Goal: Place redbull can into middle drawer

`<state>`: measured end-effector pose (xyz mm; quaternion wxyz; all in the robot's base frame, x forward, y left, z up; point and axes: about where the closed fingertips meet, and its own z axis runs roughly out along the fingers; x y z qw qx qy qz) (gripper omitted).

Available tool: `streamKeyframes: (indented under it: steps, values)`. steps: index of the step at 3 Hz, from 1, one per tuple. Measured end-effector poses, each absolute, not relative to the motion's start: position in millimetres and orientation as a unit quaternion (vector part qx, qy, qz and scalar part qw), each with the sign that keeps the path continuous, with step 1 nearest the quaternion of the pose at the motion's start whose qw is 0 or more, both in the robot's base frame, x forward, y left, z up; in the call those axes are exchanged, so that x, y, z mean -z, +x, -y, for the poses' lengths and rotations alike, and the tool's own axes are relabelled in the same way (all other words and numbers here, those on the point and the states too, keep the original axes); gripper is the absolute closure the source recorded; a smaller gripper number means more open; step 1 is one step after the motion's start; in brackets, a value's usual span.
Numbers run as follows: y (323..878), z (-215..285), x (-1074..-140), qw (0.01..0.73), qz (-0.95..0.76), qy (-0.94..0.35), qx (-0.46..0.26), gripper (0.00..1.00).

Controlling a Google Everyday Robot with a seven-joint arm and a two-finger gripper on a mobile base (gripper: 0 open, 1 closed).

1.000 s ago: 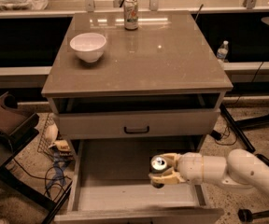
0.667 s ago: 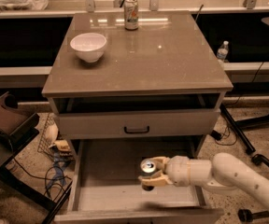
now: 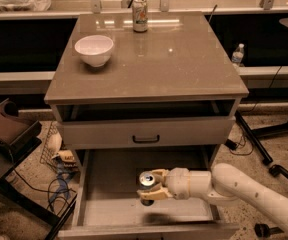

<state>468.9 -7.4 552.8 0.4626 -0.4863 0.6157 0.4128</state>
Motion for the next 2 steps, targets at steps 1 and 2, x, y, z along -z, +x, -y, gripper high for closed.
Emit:
streamKeyframes:
  steps: [1,2]
  values:
    - [484,-9,-539,0.48,-0.596,-0.495,-0.412,1.0]
    - [514,-35,-521,0.509,-0.548,-0.536,-0.392,1.0]
